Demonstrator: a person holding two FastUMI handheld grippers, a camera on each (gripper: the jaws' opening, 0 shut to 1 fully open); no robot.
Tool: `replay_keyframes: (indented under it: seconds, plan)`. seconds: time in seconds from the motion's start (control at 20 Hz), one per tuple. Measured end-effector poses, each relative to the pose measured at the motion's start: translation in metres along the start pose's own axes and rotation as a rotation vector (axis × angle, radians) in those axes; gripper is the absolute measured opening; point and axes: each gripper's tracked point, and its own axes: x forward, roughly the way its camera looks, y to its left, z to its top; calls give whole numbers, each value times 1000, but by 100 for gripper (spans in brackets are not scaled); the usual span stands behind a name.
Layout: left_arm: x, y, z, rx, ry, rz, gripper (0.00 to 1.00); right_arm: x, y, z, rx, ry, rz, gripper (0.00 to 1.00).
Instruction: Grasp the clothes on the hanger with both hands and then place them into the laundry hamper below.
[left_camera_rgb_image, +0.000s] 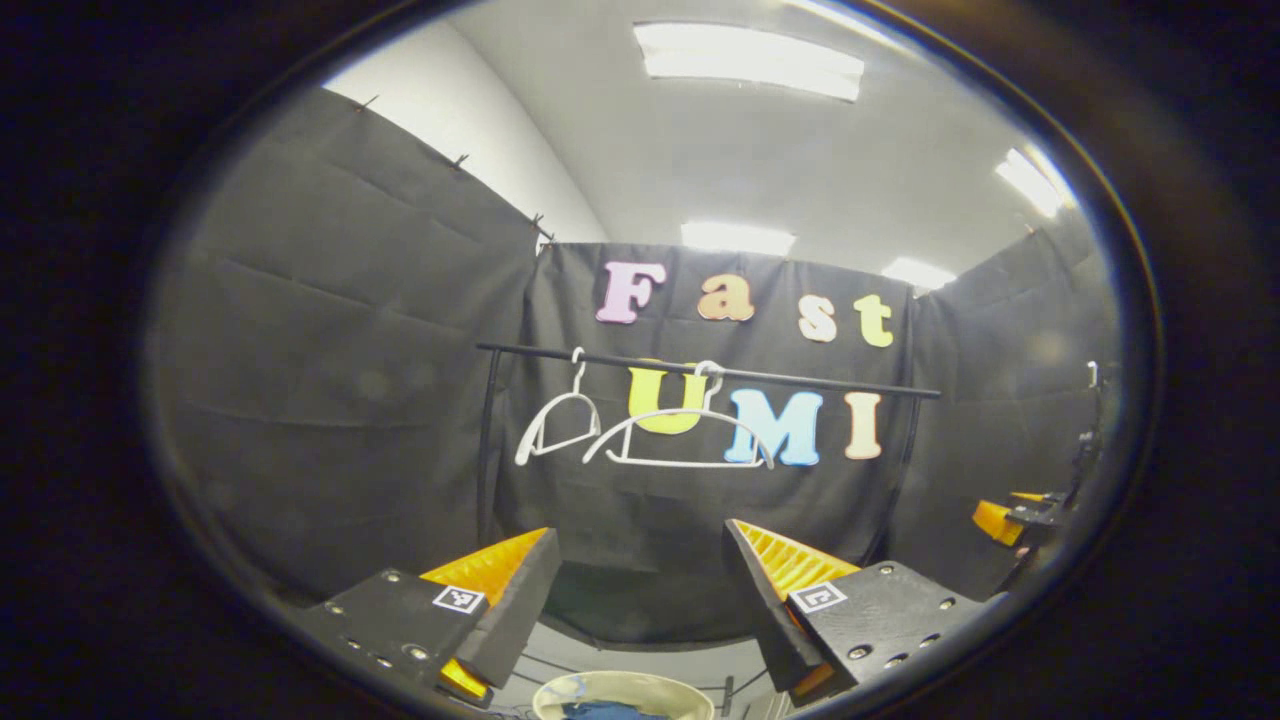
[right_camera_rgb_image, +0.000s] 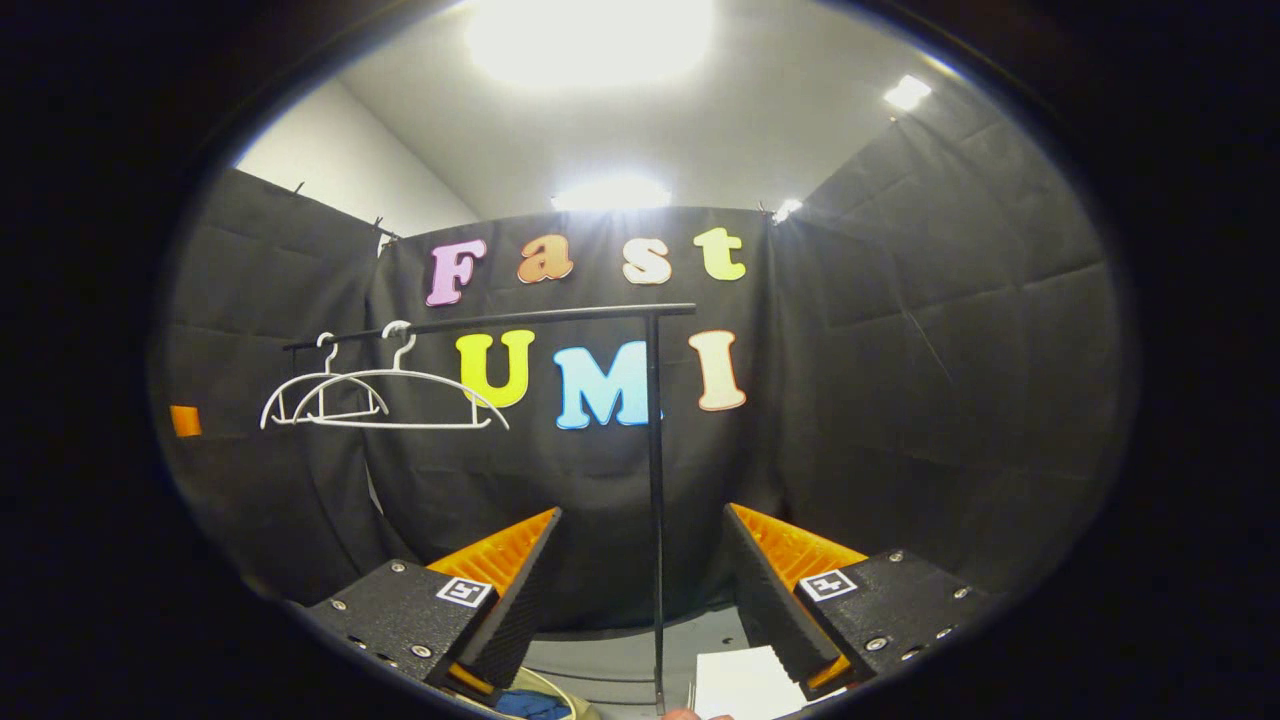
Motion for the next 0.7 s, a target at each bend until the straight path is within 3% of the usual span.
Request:
replay_keyframes:
  seconds: [0.3,0.35,0.4,0.7]
  plan:
    - [15,32,-4,-13,1,-6,94,2,61,19,-10,-36,81,92]
    - [15,39,-3,-11,-1,-3,92,2,66,23,-13,-46,81,95]
    - [18,47,-2,-13,-6,3,92,2,70,28,-11,-60,79,92]
    - [13,97,-17,-16,15,10,92,7,104,22,30,-47,70,95]
